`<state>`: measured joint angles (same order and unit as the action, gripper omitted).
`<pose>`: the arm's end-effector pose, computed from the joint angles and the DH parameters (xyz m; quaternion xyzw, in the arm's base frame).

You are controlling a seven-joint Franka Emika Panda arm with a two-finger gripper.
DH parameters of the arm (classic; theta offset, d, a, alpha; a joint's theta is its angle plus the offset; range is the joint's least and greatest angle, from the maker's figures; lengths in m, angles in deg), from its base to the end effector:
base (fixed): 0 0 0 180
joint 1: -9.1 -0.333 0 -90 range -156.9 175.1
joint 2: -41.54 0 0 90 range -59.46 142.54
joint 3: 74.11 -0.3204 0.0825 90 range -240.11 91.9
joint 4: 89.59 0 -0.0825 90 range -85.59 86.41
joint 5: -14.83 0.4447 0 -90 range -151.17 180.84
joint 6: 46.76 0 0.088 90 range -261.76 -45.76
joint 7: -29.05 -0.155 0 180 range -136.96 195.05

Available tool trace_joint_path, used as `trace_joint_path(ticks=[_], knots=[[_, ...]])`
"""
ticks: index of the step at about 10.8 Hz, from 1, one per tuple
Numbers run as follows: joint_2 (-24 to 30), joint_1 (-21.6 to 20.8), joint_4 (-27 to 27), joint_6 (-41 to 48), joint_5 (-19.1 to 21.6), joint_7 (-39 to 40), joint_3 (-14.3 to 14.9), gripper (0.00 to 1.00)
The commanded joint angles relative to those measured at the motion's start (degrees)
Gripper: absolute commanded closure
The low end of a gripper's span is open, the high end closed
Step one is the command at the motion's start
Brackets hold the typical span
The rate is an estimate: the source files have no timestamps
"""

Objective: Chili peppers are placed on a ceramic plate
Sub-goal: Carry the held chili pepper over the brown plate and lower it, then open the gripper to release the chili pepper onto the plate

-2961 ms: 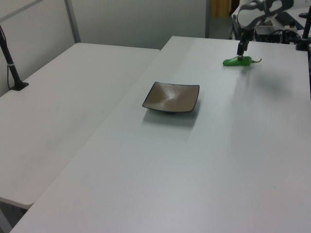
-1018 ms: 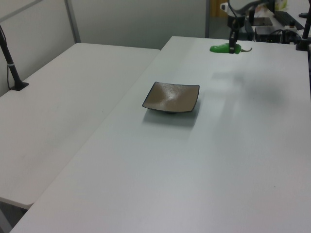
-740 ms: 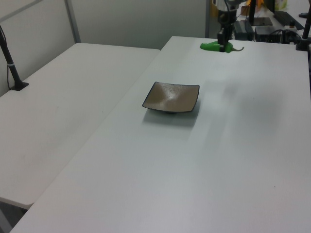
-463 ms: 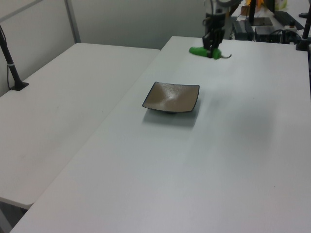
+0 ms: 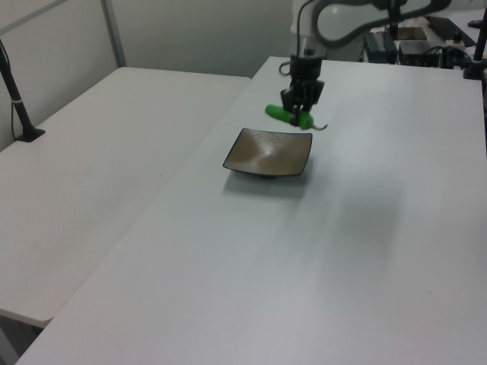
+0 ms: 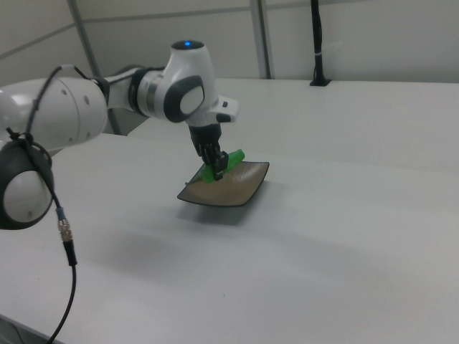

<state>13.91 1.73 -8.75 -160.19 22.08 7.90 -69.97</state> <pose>0.7684 0.0645 0.3703 -0.9830 0.1730 -0.0339 0.0509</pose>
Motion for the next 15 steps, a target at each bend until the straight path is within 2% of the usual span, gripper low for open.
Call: trace_joint_path(ticks=[1, 3, 4, 5, 7, 9, 11, 15], knots=[[-4.5, -0.8, -0.1, -9.8, 2.1, -2.9, -1.1, 0.88], [-6.1, -0.8, 0.1, -13.6, 3.6, -2.9, -1.5, 0.84], [-6.8, -0.9, 0.2, -14.9, 4.4, -2.9, -1.5, 0.73], [-7.3, -0.8, 0.2, -16.1, 6.1, -2.9, -1.6, 0.56], [-7.8, -0.9, 0.3, -17.6, 8.0, -2.8, -1.6, 0.02], [-6.7, -1.1, 0.3, -16.9, 7.1, -2.4, -1.5, 0.00], [-1.3, -1.2, 1.8, -13.9, 6.6, -2.5, -1.5, 0.00], [13.4, -0.8, 2.5, 9.7, 0.9, -2.6, -1.1, 0.00]])
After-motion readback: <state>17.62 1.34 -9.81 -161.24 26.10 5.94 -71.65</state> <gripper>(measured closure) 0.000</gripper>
